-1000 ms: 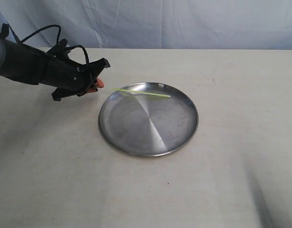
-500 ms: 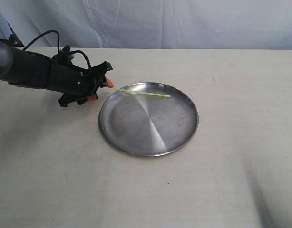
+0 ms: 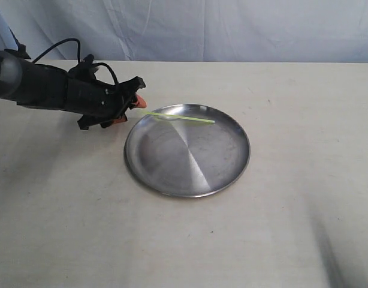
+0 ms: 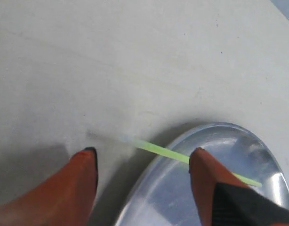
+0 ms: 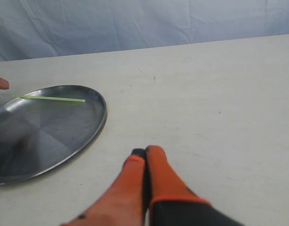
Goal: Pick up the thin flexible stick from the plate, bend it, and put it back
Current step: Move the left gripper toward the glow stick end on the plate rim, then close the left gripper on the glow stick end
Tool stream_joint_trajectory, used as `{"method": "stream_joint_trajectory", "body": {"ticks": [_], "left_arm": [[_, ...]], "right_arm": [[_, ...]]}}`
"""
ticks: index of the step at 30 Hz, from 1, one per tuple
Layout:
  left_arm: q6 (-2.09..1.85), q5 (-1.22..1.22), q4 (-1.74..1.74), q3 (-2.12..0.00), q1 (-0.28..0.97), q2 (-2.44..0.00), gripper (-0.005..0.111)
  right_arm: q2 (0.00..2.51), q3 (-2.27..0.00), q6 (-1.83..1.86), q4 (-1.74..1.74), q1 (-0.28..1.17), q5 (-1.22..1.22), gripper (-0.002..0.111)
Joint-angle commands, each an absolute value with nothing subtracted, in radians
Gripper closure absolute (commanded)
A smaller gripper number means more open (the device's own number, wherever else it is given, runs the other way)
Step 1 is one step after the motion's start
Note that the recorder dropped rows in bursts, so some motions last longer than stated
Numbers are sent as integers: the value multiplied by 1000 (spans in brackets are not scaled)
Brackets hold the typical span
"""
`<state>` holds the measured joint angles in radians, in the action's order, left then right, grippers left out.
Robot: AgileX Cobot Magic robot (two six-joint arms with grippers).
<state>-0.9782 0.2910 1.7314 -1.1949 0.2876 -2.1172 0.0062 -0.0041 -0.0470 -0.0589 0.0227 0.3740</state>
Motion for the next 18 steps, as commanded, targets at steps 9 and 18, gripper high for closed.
{"method": "stream_joint_trajectory", "body": {"ticks": [9,18], "left_arm": [[-971,308,1744,-1281,299,-2197,51],[-962,282,1744,-1289,317,-2201,51]], "right_arm": [[0,0,-44,-54,20,361,108],[0,0,-44,-54,20,361,108]]}}
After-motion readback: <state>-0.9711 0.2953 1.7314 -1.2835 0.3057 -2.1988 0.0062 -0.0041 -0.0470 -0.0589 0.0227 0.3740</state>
